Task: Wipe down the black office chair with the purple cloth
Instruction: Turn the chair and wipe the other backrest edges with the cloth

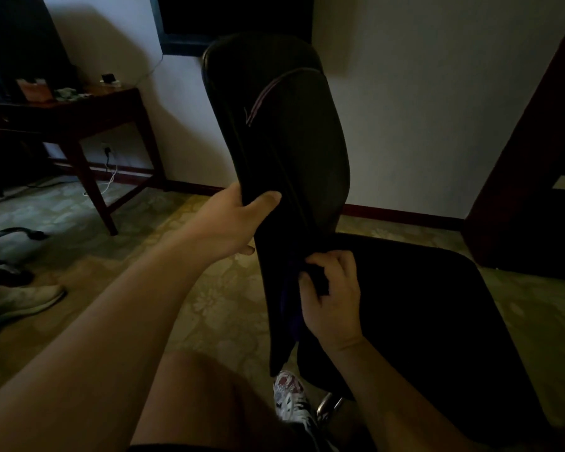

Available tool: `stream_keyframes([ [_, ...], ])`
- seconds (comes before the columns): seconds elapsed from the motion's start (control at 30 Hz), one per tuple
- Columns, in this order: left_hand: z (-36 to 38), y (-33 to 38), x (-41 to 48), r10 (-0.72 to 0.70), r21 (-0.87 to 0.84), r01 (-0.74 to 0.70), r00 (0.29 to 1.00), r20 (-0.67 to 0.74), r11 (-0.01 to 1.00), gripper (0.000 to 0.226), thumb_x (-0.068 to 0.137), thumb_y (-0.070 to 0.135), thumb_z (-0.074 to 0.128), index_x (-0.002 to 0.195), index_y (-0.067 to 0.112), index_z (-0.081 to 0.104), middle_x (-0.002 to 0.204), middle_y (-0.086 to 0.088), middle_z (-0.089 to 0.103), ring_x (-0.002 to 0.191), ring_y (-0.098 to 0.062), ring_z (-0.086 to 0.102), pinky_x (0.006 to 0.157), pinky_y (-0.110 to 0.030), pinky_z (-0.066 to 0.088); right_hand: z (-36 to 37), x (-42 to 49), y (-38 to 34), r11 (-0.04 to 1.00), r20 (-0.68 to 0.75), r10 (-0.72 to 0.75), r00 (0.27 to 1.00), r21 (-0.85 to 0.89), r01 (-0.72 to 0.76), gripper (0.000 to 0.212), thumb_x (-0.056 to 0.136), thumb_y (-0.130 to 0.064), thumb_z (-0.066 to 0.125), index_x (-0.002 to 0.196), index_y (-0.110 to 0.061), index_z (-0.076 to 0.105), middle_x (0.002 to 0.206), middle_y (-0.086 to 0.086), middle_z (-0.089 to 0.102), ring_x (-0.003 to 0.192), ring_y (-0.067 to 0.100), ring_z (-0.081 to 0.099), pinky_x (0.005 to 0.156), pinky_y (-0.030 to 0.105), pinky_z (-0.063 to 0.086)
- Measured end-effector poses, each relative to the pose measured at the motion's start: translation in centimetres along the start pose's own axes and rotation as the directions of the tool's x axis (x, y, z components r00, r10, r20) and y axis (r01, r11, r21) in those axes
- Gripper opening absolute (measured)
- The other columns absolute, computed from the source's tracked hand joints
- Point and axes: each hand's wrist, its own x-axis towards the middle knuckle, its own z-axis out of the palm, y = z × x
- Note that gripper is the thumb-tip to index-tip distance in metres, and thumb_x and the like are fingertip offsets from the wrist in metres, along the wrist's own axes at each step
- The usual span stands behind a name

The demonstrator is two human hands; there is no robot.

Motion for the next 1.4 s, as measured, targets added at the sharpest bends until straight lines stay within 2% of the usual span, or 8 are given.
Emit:
stream_keyframes([
  [0.3,-1.5,0.0,1.1,-0.082,0.063,0.073,0.985,0.153,0.995,0.036,0.097,0.045,0.052,0.129,0.029,0.055,0.114,0.006,0.067,0.102,-0.016,0.067,0.072,-0.033,0.062,0.5,5.5,-4.1,0.991,-0.022,-0.096,0.995,0.094,0.098,0.021,0.087,-0.004,0.064,0.107,-0.01,0.07,0.103,0.005,0.055,0.092,0.006,0.057,0.082,0.012,0.046],
  [0.5,-1.2,-0.5,1.1,-0.06,0.06,0.052,0.988,0.142,0.997,0.031,0.097,0.044,0.051,0.124,0.03,0.056,0.11,0.009,0.069,0.098,-0.011,0.068,0.071,-0.031,0.061,0.2,-2.7,1.1,0.994,-0.075,0.112,0.991,0.027,-0.11,0.027,0.08,-0.005,0.077,0.103,-0.019,0.075,0.087,-0.003,0.056,0.078,0.003,0.058,0.07,0.01,0.047],
  [0.63,-0.9,-0.5,0.8,-0.056,0.05,0.05,0.99,0.131,0.997,0.03,0.098,0.043,0.05,0.125,0.03,0.055,0.109,0.008,0.069,0.098,-0.011,0.068,0.069,-0.03,0.061,0.4,-3.1,0.7,0.964,-0.09,0.259,0.962,0.094,-0.25,0.022,0.083,-0.01,0.074,0.102,-0.021,0.075,0.09,-0.007,0.057,0.08,0.008,0.061,0.068,0.026,0.055],
  [0.87,-0.8,0.0,0.9,-0.088,0.033,0.084,0.99,0.112,0.996,0.031,0.099,0.039,0.049,0.128,0.028,0.053,0.115,0.003,0.067,0.101,-0.017,0.067,0.069,-0.034,0.062,0.7,2.8,-4.0,0.966,-0.057,0.178,0.982,0.202,-0.163,0.017,0.085,-0.009,0.071,0.1,-0.016,0.074,0.1,-0.004,0.057,0.092,-0.001,0.059,0.08,0.006,0.044],
  [1.03,-0.7,-0.1,0.7,-0.091,0.012,0.09,0.99,0.112,0.996,0.033,0.099,0.038,0.05,0.131,0.029,0.05,0.116,0.004,0.066,0.102,-0.017,0.067,0.071,-0.035,0.062,0.5,-0.1,-1.9,0.955,-0.035,0.236,0.971,0.192,-0.225,0.022,0.084,-0.009,0.072,0.1,-0.023,0.074,0.099,-0.005,0.06,0.091,0.003,0.061,0.079,0.009,0.047],
  [1.23,-0.8,0.0,0.5,-0.066,0.025,0.063,0.992,0.11,0.998,0.029,0.1,0.039,0.049,0.128,0.031,0.052,0.111,0.005,0.068,0.099,-0.016,0.069,0.073,-0.039,0.062,0.3,-6.7,1.7,0.87,0.011,0.464,0.886,0.181,-0.458,0.038,0.082,-0.008,0.075,0.089,-0.044,0.067,0.1,-0.013,0.064,0.094,-0.007,0.061,0.079,0.007,0.048],
  [1.33,-0.6,0.0,0.4,-0.069,0.019,0.067,0.992,0.107,0.998,0.031,0.1,0.04,0.049,0.129,0.031,0.051,0.113,0.004,0.067,0.099,-0.017,0.069,0.072,-0.04,0.062,0.7,-7.8,1.9,0.798,0.084,0.572,0.816,0.175,-0.577,0.038,0.084,-0.012,0.073,0.085,-0.049,0.065,0.101,-0.015,0.064,0.094,-0.007,0.061,0.08,0.02,0.056],
  [1.4,-0.6,-0.1,0.4,-0.068,0.012,0.067,0.992,0.11,0.998,0.032,0.1,0.04,0.049,0.13,0.031,0.051,0.114,0.003,0.067,0.099,-0.018,0.069,0.072,-0.041,0.062,1.0,-7.2,1.4,0.812,0.073,0.563,0.823,0.136,-0.567,0.03,0.086,-0.014,0.072,0.088,-0.043,0.065,0.1,-0.016,0.063,0.094,-0.006,0.061,0.082,0.024,0.056],
])
